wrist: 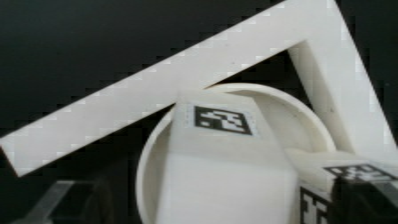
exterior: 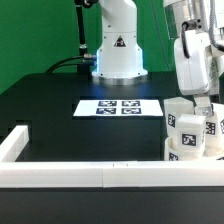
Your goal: Assemble stool
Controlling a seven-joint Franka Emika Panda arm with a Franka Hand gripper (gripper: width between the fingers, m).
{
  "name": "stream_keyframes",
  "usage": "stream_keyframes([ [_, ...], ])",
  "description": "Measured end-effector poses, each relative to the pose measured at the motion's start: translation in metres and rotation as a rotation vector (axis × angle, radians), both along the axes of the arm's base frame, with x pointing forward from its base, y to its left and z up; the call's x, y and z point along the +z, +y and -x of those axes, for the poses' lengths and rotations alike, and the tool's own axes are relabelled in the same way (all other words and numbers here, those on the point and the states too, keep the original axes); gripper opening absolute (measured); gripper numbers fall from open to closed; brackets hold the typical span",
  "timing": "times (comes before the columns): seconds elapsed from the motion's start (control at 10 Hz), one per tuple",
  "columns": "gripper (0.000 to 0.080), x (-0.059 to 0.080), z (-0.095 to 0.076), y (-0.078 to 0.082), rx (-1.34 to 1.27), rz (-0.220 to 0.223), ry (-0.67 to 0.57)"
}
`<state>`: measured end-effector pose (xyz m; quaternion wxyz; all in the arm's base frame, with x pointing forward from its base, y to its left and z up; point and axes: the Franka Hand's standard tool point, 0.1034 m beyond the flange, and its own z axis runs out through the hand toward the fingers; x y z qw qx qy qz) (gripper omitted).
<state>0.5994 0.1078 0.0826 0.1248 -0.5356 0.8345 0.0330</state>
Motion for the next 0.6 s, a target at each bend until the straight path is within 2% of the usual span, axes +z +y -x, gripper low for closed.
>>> stream_keyframes([
  [0.1, 0.0641, 0.005, -0.002, 0.004, 0.115, 0.015, -0.029],
  [0.4, 0.0649, 0.022, -0.006, 0.014, 0.574, 0.092, -0.14],
  [0.5, 0.0649, 0.023, -0.006, 0.018, 0.618, 0.102, -0.148],
  [0.6, 0.0649, 0.022, -0.006, 0.016, 0.698, 0.118, -0.163],
])
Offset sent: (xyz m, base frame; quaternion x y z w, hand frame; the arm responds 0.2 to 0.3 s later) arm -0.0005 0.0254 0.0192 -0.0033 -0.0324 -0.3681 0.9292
